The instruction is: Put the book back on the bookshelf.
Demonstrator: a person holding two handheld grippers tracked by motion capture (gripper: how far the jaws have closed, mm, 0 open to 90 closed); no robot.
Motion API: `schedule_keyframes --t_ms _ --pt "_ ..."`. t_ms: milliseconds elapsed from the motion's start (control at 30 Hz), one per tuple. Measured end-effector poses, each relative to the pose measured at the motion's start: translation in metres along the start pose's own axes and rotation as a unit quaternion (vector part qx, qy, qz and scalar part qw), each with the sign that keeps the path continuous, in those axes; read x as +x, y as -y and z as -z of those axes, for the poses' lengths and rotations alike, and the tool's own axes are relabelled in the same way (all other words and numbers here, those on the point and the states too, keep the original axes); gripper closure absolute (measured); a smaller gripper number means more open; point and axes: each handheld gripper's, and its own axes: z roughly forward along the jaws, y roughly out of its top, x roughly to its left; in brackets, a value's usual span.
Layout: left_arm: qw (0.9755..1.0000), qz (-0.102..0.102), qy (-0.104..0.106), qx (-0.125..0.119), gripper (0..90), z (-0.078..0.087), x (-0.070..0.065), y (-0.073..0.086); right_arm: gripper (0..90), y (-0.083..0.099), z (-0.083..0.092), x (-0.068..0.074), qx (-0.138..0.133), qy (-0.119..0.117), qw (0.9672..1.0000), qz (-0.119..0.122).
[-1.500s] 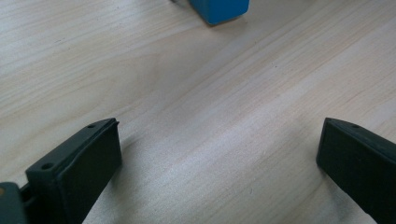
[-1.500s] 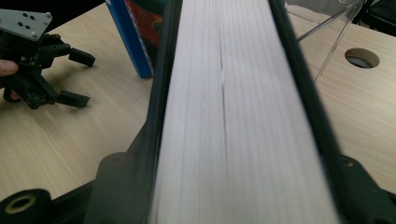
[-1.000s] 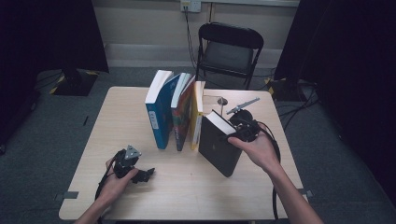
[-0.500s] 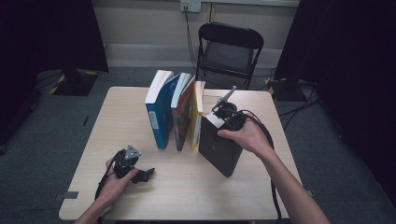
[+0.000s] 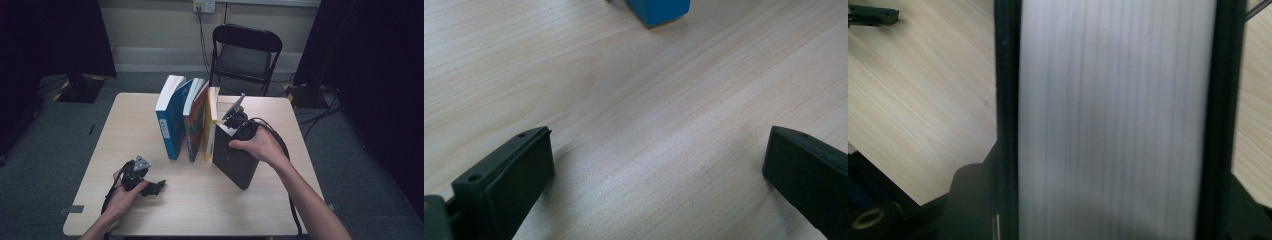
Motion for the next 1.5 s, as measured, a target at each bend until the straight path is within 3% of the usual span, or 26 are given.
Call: schedule_keyframes --t_ms 133,533,700,1267,1500 --pt "1.0000 0.000 0.000 0.000 0.0 0.000 0.000 0.000 52.4 0.000 0.002 0.002 -0.001 0.013 0.9999 0.000" --pt "1.0000 0.001 0.002 -0.002 0.0 0.000 0.000 0.000 53.5 0.005 0.007 0.004 0.001 0.030 0.9994 -0.019" --pt "1.0000 -0.002 0.002 0.000 0.0 0.000 0.001 0.000 53.6 0.006 0.009 0.000 -0.016 0.019 0.9990 -0.038" --pt "1.0000 -0.001 0.004 -0.001 0.0 -0.001 0.001 0.000 53.6 -0.015 0.010 -0.013 -0.021 0.026 0.9962 -0.081" --pt "1.0000 -0.001 0.004 -0.001 0.0 -0.001 0.001 0.000 53.6 -0.021 0.019 -0.013 -0.029 0.028 0.9947 -0.095"
